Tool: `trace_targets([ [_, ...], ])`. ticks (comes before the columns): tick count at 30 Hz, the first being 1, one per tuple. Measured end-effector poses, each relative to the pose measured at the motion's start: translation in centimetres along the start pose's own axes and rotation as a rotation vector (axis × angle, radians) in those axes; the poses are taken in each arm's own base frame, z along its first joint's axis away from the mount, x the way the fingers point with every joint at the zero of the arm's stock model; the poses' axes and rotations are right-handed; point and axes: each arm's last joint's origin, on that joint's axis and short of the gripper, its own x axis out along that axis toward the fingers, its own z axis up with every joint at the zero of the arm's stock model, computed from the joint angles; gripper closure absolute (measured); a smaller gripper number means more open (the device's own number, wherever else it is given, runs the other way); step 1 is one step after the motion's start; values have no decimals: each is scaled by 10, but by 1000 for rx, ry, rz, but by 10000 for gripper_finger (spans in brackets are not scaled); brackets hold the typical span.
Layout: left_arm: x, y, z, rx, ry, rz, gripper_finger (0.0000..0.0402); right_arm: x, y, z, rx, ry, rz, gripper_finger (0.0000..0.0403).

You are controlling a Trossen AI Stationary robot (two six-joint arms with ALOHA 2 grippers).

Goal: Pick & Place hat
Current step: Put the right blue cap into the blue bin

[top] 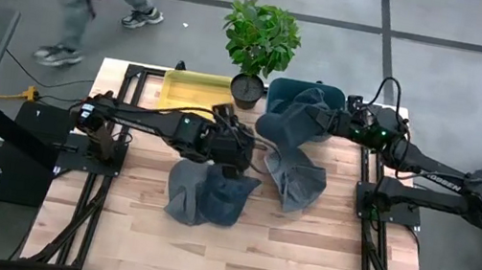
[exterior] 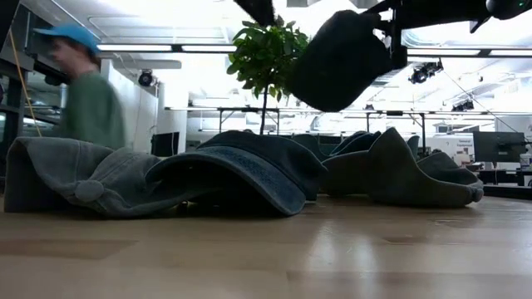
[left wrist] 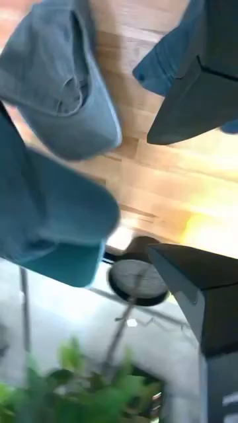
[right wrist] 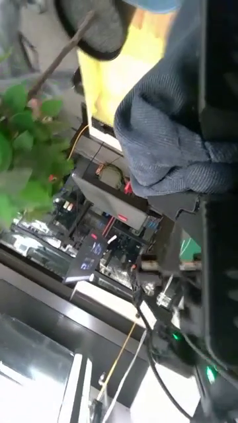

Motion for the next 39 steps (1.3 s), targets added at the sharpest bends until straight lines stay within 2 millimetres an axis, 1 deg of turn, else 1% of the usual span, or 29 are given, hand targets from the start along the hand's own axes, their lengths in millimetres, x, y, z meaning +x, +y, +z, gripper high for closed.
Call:
trace_targets([
  [4,-13,14,-12,-66,70,18,158,-1,11,9,-57,19,24,402],
  [7,-17,19,-22,-87,117,23,169,-2,17,14,-113,81,-28,402],
  [9,-14,17,-25,-111,125,19,176,-5,21,16,-163,134,-81,402],
  [11,-14,17,-34,-111,149,15,183,-8,27,20,-222,183,-130,402],
  [13,-13,17,-39,-159,133,-12,189,-13,34,22,-285,227,-173,402],
  [16,-8,15,-56,-200,137,-69,198,-20,43,27,-385,281,-239,402],
  [18,-2,10,-63,-250,95,-117,204,-26,48,30,-453,309,-266,402],
  [20,1,9,-76,-278,78,-168,208,-31,51,32,-506,340,-299,402],
  [21,0,9,-82,-297,66,-200,210,-32,51,33,-528,355,-312,402],
  [23,1,8,-87,-372,-2,-272,213,-34,50,33,-568,377,-326,402],
  [25,2,9,-102,-395,7,-303,215,-35,47,32,-609,398,-338,402],
  [28,3,9,-110,-473,-38,-353,216,-34,45,33,-683,402,-368,402],
  [30,3,11,-121,-498,-23,-351,216,-31,44,34,-731,392,-378,402],
  [32,2,11,-123,-539,-64,-393,216,-27,43,35,-789,396,-376,402],
  [34,5,9,-130,-543,-75,-432,216,-21,40,35,-840,418,-370,402],
  [39,10,3,-137,-555,-150,-563,216,1,22,34,-929,512,-411,402],
])
